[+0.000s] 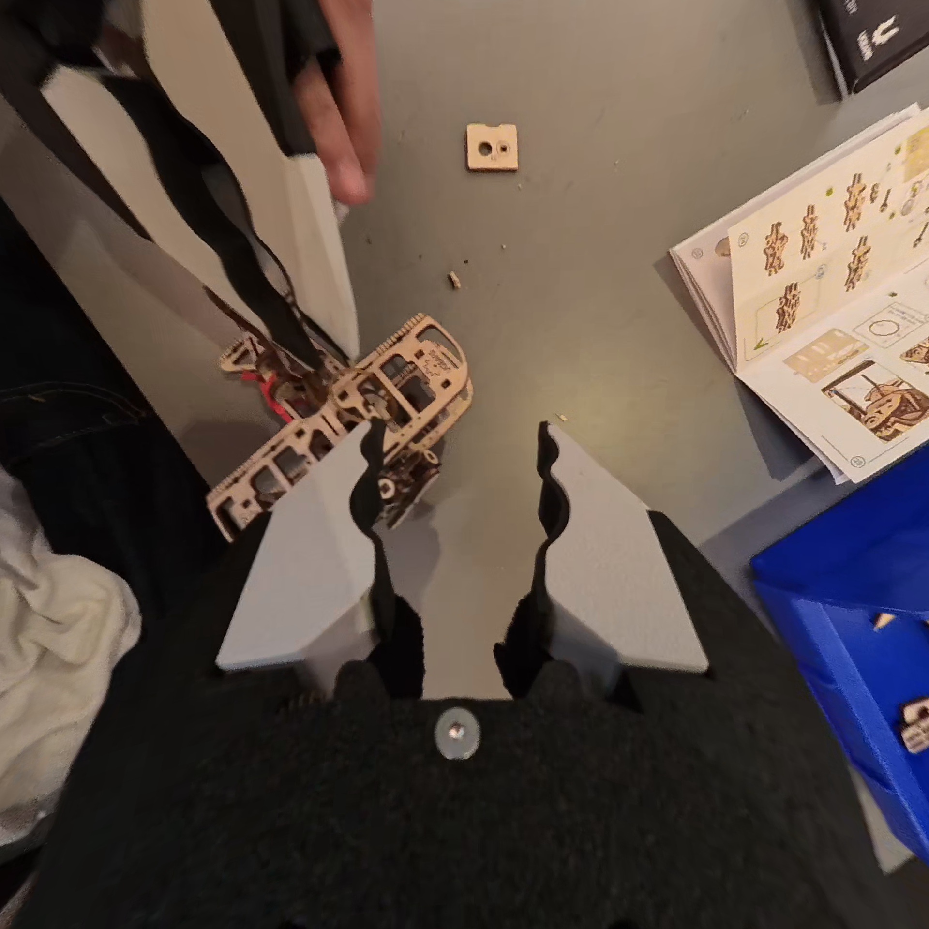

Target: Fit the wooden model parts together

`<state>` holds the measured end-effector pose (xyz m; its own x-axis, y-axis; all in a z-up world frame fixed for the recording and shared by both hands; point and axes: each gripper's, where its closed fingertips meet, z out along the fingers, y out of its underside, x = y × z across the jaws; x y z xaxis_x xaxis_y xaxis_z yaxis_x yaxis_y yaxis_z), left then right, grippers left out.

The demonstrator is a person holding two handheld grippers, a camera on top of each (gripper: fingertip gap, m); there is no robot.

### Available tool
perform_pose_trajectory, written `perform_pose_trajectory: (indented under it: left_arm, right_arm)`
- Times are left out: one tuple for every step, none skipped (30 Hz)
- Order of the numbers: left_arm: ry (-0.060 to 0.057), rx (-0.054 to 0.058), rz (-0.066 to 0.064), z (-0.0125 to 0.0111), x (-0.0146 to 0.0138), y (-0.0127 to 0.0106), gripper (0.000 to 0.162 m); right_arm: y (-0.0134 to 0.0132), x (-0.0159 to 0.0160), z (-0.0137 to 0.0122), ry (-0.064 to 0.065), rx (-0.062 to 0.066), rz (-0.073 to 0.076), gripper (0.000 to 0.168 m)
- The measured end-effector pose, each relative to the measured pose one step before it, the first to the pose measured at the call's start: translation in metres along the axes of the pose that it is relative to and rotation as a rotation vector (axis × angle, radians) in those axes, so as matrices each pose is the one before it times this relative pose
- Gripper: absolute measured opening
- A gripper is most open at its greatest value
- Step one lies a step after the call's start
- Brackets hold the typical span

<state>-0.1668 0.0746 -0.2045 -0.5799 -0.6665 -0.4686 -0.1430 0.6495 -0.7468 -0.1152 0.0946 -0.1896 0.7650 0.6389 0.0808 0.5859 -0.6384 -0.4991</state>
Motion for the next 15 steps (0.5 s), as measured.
perform_pose_trajectory:
  left_arm:
    - [0.0104,-0.0001,0.0048,0.00258,0.00105,0.00017,0.011]
    - [-0.0013,-0.0056,0.0088,0.00255,-0.00067,0.00122,0.010]
    - [0.0029,-0.0092,0.0075,0.00256,-0.00002,0.00197,0.009]
    - [0.0011,-0.0054,0.0041,0.00177,-0.00018,0.00099,0.007]
    - [-0.0078,-0.0030,0.0047,0.00060,-0.00168,0.00045,0.002]
    - [-0.0011,-0.0017,0.0010,-0.00005,-0.00098,0.00029,0.001]
    - [-0.0019,0.0001,-0.0048,-0.00060,-0.00142,-0.00012,0.000]
    - [-0.0060,0.0046,-0.0064,-0.00078,-0.00204,-0.00072,0.000]
    - [-0.0011,0.0044,-0.0074,-0.00047,-0.00116,-0.00086,0.000]
    - [-0.0013,0.0049,-0.0067,-0.00030,-0.00107,-0.00087,0.000]
    - [0.0034,0.0053,-0.0069,0.00010,-0.00024,-0.00088,0.000]
    - [0.0039,0.0016,-0.0090,0.00047,0.00011,-0.00019,0.000]
    - [-0.0001,0.0034,-0.0063,0.00043,-0.00015,-0.00051,0.000]
    - [0.0006,0.0051,-0.0042,0.00048,0.00019,-0.00068,0.000]
    - [0.0030,0.0003,-0.0047,0.00067,0.00043,0.00001,0.000]
  right_arm:
    - [-0.00286,-0.00417,-0.00193,-0.0068,0.0310,0.0057,0.057]
    - [-0.00258,-0.00441,-0.00137,-0.0060,0.0288,0.0021,0.052]
    - [-0.00136,-0.00378,-0.00085,-0.0011,0.0213,0.0044,0.047]
    - [-0.00005,-0.00343,-0.00063,-0.0003,0.0157,0.0065,0.044]
    - [0.00086,-0.00181,-0.00096,0.0080,0.0095,0.0081,0.042]
    - [0.00025,-0.00204,-0.00131,0.0053,0.0148,0.0139,0.040]
    - [-0.00051,-0.00322,-0.00166,-0.0040,0.0210,0.0163,0.037]
    - [-0.00099,-0.00356,-0.00173,-0.0051,0.0204,0.0116,0.034]
    - [-0.00152,-0.00470,-0.00152,-0.0062,0.0198,0.0019,0.028]
    - [-0.00170,-0.00589,-0.00082,-0.0055,0.0197,-0.0099,0.023]
    - [-0.00135,-0.00480,-0.00010,0.0068,0.0155,-0.0203,0.021]
    - [-0.00051,-0.00281,0.00072,0.0194,0.0073,-0.0228,0.018]
    - [-0.00001,-0.00403,0.00159,0.0085,-0.0001,-0.0222,0.017]
    - [0.00081,-0.00242,0.00205,0.0122,-0.0064,-0.0156,0.017]
    - [0.00153,0.00000,0.00226,0.0187,-0.0122,-0.0105,0.018]
